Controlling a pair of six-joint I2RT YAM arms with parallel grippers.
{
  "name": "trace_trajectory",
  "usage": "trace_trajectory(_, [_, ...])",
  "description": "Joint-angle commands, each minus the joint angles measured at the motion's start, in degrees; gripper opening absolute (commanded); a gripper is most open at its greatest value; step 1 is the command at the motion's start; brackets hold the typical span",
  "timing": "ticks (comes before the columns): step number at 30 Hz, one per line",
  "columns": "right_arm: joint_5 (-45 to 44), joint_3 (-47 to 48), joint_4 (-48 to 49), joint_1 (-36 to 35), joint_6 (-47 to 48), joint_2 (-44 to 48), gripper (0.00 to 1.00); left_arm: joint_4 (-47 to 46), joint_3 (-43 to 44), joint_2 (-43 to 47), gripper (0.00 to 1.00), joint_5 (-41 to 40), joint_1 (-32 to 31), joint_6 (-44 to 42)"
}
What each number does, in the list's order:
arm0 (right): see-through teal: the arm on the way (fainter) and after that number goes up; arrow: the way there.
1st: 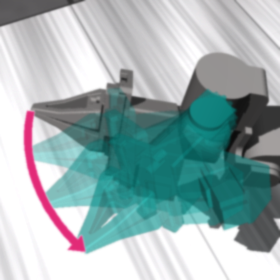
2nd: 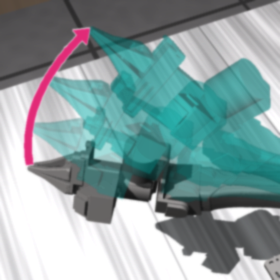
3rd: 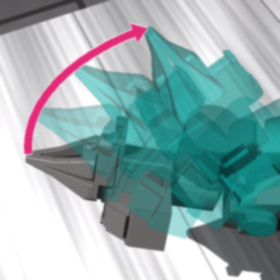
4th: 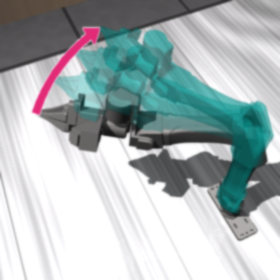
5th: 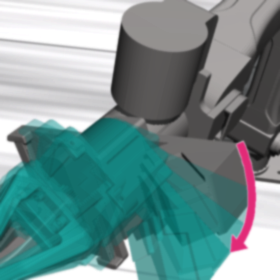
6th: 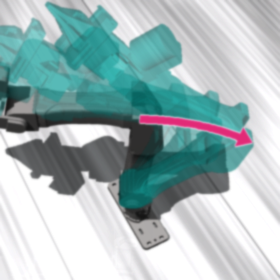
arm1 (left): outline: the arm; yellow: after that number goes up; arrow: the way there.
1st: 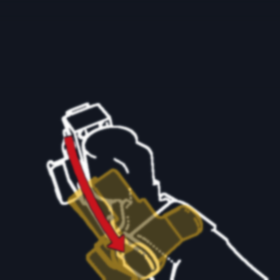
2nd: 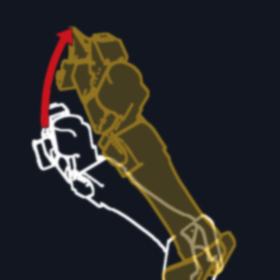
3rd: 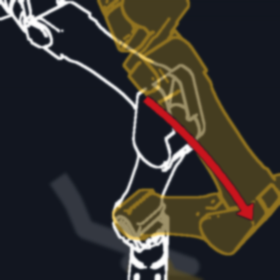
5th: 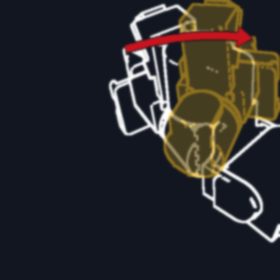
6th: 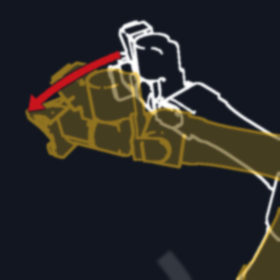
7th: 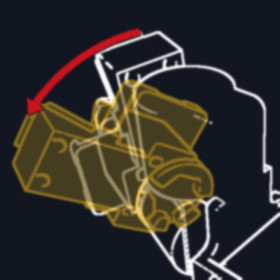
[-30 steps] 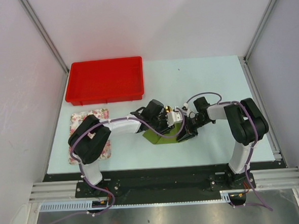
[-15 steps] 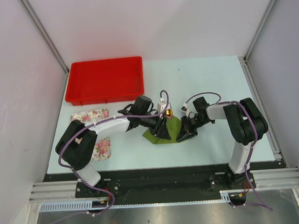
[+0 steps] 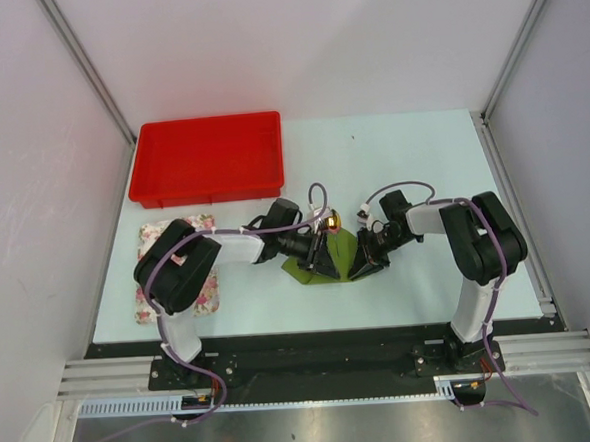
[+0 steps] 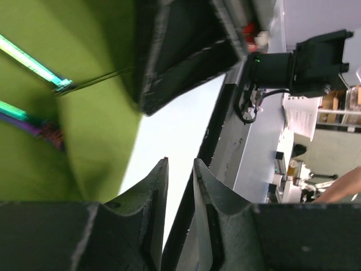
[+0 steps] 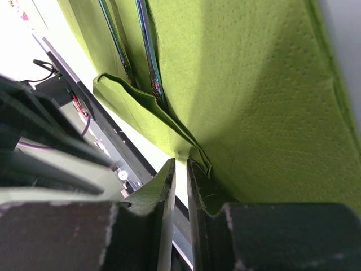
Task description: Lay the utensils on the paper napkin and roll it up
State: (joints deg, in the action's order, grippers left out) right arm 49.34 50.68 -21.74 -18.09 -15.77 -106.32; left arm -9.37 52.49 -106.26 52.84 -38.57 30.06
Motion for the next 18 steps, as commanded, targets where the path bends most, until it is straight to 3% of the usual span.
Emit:
trace_trajectory(1, [-3.1, 1.5, -0.3, 0.1, 1.7, -1.2, 0.19, -2.1, -1.0, -1.2, 0.28, 0.3, 1.9, 1.8])
trace_trajectory(18, [-6.4, 2.3, -3.6, 0.2, 4.0, -1.2, 0.20, 12.9, 2.2, -3.9, 0.22, -6.9, 3.1, -4.8])
